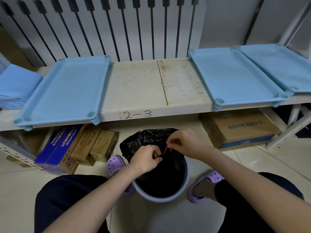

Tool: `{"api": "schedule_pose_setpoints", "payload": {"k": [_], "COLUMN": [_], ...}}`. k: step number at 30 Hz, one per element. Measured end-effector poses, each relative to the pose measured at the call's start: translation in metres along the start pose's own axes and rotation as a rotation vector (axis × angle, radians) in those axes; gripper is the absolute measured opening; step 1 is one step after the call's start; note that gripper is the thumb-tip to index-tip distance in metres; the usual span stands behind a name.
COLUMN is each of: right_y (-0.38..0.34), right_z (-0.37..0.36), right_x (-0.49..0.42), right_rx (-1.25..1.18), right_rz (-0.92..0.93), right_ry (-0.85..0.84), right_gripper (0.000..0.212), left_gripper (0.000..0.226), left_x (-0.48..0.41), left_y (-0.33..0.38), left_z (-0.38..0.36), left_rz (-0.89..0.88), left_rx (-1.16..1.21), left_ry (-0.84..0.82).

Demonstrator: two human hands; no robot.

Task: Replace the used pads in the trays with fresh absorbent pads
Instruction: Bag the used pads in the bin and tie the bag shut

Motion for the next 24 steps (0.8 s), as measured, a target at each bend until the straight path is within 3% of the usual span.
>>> {"api": "schedule_pose_setpoints", "payload": {"k": [11,19,24], "right_y": [-0.006,-0.001,0.000], "right_z": [0.024,0.038,0.066], "right_x": [0.016,0.028,0.040], "right_rx": [-0.299,-0.506,-0.876], "right_rz": [0.055,0.079,0.146], "right_ry": [0.122,0.217,0.438], "right_gripper": [0.006,0.008,0.014], "left_gripper": [0.027,0.018,0.031], "left_x": [-0.003,-0.012,-0.019], "left_y": [0.010,0.031,0.033], "left_z": [-0.006,-0.019,-0.030], "left_rz": [-0.120,-0.211,-0.202], "left_rx": [0.163,0.498,0.246], "left_ry": [0.020,0.020,0.018]}}
Point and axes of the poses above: each hand's wrist, its own x-axis away from the middle knuckle, its own z-axis out of the back of the hand, y = z × x, the point moved 4 cm from there along -x, towards the middle knuckle, and after that the axes turned 12 degrees about -y, right-handed, at the moved point
